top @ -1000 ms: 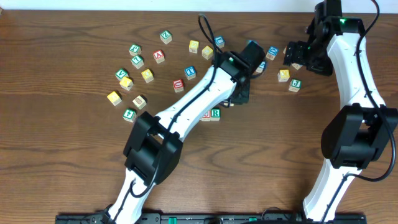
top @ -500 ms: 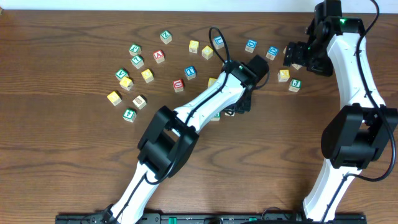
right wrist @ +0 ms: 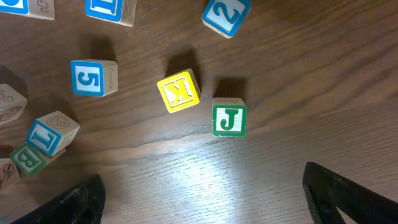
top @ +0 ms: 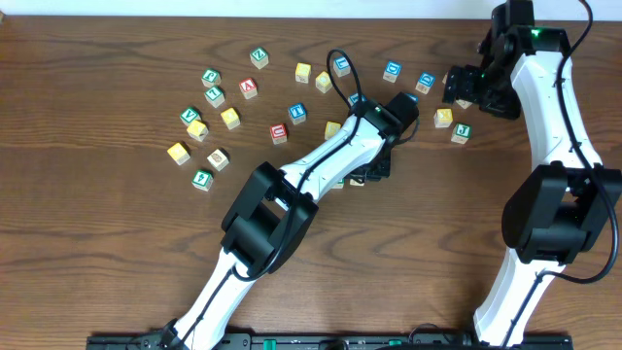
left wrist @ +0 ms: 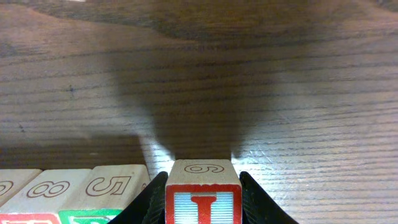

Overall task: Spell out NEURIPS
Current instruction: 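Lower the red I block right of the R block and open, then retract the left arm to the upper left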

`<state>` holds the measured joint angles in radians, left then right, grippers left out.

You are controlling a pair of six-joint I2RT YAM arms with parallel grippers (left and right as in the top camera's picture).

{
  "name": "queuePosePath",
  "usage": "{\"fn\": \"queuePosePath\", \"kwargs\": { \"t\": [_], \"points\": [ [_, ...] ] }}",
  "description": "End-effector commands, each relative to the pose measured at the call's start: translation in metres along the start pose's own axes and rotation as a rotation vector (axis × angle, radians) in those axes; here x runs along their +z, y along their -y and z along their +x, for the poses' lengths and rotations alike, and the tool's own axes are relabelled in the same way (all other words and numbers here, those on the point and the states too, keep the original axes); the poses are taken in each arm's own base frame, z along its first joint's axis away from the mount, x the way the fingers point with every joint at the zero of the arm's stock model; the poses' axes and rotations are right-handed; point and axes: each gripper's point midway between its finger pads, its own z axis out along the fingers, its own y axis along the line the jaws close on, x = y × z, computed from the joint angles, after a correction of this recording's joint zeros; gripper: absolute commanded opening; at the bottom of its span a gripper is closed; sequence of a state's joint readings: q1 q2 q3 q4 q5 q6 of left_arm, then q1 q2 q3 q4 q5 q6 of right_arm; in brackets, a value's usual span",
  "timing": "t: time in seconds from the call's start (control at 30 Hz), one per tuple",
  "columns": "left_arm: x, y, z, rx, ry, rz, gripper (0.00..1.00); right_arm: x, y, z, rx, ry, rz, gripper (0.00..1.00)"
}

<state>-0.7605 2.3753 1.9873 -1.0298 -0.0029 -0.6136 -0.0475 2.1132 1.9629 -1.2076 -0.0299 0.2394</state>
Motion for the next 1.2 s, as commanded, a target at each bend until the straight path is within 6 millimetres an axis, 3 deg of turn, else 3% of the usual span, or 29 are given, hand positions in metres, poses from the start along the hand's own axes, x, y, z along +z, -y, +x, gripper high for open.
{"fn": "queuePosePath", "kwargs": {
  "t": [0.0,0.2,0.27,0.43,0.63,0.83,1.17],
  "points": [
    [0.013,-0.002,0.003,-0.013,-0.017,-0.021,0.31,-0.002,0.000,-0.004,-0.010,0.010,-0.004,0.96],
    [0.013,-0.002,0.004,-0.013,-0.020,-0.023,0.32,-0.002,0.000,-0.004,-0.018,0.010,-0.005,0.96],
    [0.013,-0.002,0.005,-0.011,-0.021,-0.024,0.39,-0.002,0.000,-0.004,-0.018,0.010,-0.005,0.96],
    [0.013,0.000,0.007,-0.008,-0.028,-0.017,0.46,-0.002,0.000,-0.004,-0.017,0.007,-0.004,0.96],
    [0.006,0.002,0.003,-0.008,-0.021,0.000,0.46,-0.002,0.000,-0.004,-0.017,0.006,-0.005,0.96],
    [-0.034,0.004,-0.016,0.025,0.066,0.064,0.46,-0.002,-0.001,-0.003,-0.017,0.005,-0.008,0.96],
    [-0.134,-0.012,-0.046,0.070,0.317,0.096,0.47,-0.001,-0.012,0.001,-0.043,0.000,-0.012,0.96]
  ]
}}
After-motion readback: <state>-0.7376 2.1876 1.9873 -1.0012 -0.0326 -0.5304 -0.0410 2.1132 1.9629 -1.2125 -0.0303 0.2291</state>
